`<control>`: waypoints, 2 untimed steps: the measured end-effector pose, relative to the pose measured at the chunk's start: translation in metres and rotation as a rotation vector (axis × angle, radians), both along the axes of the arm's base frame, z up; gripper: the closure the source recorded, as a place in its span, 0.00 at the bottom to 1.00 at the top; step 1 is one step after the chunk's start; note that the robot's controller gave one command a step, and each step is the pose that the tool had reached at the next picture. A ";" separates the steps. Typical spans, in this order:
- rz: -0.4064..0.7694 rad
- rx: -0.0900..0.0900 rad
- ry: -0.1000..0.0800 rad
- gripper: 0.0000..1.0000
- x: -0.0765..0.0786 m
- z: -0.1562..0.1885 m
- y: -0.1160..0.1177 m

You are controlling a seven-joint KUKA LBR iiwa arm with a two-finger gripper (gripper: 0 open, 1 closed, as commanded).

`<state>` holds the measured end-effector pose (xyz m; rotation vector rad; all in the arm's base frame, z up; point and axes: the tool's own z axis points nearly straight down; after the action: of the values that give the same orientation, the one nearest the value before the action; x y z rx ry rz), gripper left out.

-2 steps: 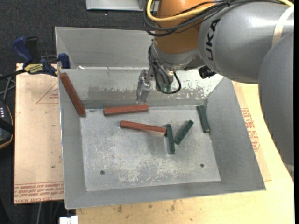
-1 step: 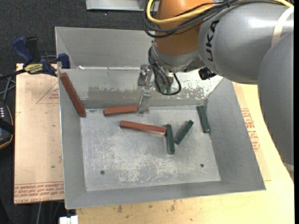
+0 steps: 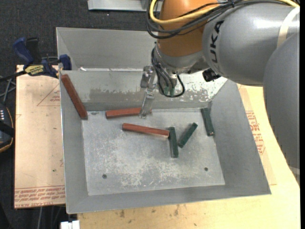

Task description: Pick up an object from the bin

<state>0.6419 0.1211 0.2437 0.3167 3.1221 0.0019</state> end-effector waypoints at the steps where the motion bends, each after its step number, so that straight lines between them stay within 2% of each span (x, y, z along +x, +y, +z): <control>1: -0.029 0.000 -0.002 0.00 -0.013 -0.064 -0.012; 2: 0.034 0.001 0.000 1.00 0.009 -0.172 -0.030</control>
Offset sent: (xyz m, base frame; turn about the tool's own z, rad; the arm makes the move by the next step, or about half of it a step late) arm 0.0072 -0.0310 -0.1737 -0.0351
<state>0.6505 0.0908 0.0718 0.2634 3.1273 0.0029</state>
